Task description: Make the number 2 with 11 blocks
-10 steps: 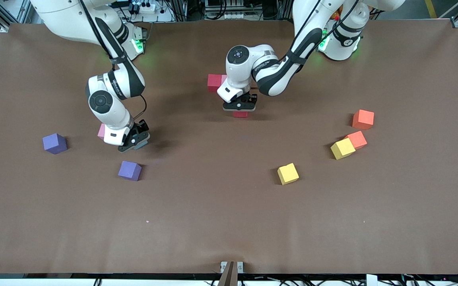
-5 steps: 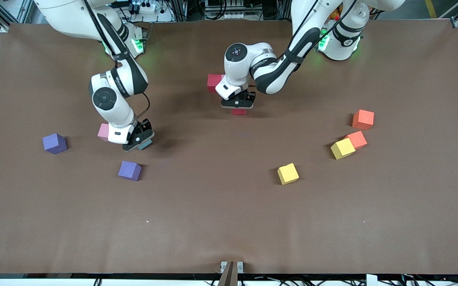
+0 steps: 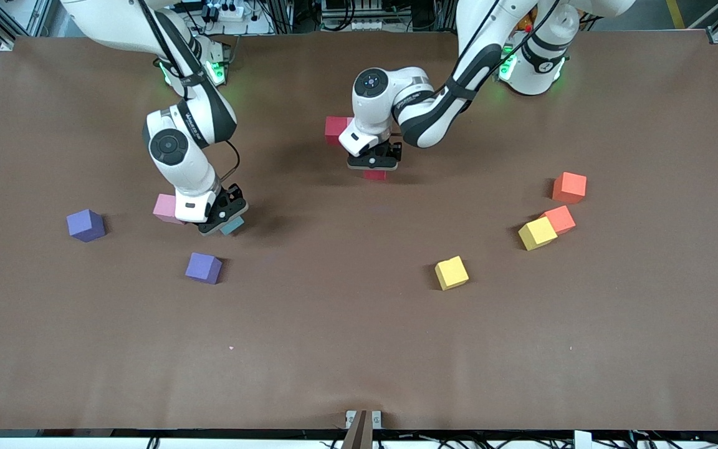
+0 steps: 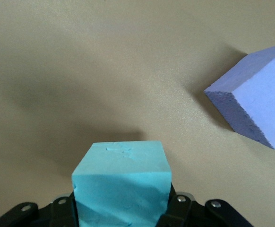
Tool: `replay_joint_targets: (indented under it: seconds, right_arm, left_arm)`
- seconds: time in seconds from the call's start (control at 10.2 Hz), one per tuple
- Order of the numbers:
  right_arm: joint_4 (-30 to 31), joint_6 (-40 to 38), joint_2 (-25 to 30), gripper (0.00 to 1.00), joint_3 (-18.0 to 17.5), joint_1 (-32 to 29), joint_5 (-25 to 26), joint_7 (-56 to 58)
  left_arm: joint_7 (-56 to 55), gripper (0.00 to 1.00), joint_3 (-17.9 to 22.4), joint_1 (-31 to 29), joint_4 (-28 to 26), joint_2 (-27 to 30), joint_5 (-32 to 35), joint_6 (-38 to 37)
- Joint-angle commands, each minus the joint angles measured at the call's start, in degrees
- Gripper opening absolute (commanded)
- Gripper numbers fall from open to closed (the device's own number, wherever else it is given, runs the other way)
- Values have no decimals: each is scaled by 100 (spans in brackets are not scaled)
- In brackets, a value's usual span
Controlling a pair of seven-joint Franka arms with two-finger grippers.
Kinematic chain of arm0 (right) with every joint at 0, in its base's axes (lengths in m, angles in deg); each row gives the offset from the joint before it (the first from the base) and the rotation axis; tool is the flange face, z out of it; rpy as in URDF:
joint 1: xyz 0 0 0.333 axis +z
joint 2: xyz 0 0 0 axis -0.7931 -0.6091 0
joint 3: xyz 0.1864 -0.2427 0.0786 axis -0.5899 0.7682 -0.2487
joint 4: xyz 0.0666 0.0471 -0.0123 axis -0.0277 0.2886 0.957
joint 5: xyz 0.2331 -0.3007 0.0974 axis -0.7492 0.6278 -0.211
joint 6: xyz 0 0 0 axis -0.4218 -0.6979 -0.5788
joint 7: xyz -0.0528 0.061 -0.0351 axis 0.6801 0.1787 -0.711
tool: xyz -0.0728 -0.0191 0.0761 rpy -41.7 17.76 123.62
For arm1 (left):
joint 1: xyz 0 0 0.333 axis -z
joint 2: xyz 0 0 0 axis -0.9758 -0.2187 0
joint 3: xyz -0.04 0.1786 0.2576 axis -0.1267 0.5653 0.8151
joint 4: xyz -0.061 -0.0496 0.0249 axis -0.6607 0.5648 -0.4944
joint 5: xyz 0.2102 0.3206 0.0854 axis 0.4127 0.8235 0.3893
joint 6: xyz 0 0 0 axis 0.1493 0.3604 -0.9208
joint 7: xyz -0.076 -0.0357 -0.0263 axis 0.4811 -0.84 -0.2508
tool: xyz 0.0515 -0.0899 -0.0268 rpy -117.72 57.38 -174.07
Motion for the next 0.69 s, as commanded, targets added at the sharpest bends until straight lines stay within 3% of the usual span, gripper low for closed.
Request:
replay_joint_targets:
  seconds: [0.0,0.29,0.59]
  right_arm:
    - [30,-92,144,49,-13,-2,78,27]
    - [-58,-84,127,49,-13,225,78,27]
    - [-137,-84,92,52,-13,1006,78,27]
  left_arm:
    - [-109,100,-34,-201,-32,333,156,-4]
    - [-91,100,-113,-455,161,974,42,-633]
    - [-39,100,-96,-885,688,1204,-537,-1146]
